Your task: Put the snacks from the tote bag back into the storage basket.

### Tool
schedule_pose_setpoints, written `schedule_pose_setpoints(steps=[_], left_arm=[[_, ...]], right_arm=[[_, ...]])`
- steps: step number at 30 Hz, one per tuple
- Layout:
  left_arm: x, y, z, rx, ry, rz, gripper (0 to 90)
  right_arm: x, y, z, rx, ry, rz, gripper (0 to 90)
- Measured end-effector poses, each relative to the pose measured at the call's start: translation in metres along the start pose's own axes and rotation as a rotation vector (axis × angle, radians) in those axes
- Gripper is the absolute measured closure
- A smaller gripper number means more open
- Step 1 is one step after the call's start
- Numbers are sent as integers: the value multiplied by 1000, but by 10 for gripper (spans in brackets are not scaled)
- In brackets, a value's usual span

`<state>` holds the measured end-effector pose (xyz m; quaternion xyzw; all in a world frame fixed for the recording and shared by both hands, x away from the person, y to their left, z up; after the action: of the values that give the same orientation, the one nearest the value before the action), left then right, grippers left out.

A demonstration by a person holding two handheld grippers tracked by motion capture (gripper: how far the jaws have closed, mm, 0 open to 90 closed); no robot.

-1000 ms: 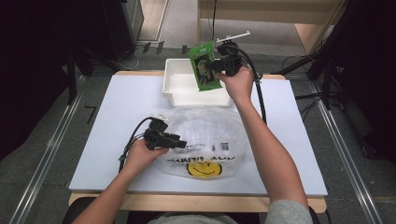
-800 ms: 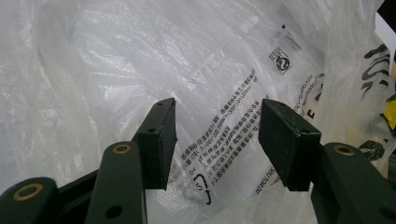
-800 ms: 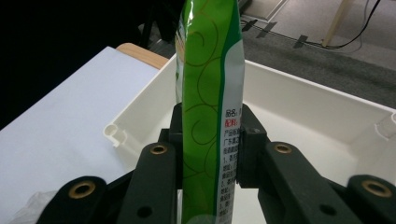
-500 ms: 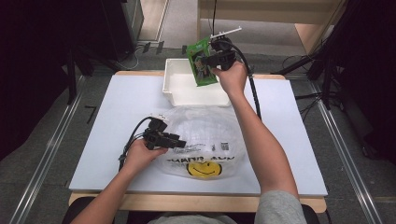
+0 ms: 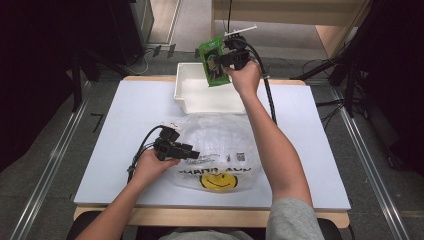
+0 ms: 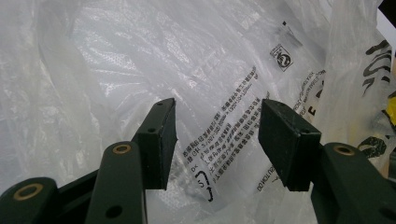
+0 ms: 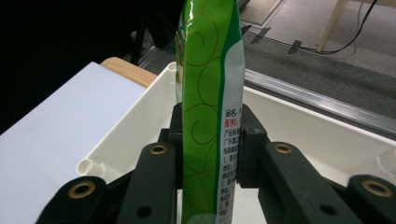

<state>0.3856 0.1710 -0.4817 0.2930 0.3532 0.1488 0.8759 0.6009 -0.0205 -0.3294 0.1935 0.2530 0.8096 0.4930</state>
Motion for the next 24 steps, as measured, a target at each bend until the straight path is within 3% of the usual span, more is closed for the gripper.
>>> schedule_pose_setpoints(steps=[7,10,24], left_arm=[[1,0,0,-3,1,-5,481],[1,1,0,-7,3,-7,482],[1,1,1,-6,2,-16,483]], right_arm=[[-4,-18,3,-4,-13,-13,747],[-6,-28,0,10,-46,-1,747],[-15,-58,-14,51,-53,-48,746]])
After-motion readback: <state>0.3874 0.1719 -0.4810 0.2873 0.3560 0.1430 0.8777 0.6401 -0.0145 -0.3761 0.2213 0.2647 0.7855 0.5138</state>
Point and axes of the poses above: each handheld gripper's, and its own axes: y roughly backward along the jaws, z roughly out of its top, x roughly to its left, the point moved 4 cm from there along -y, roughly forward along the jaws, and after that the axes turned 11 degrees about -z, right-handed, at the moved point
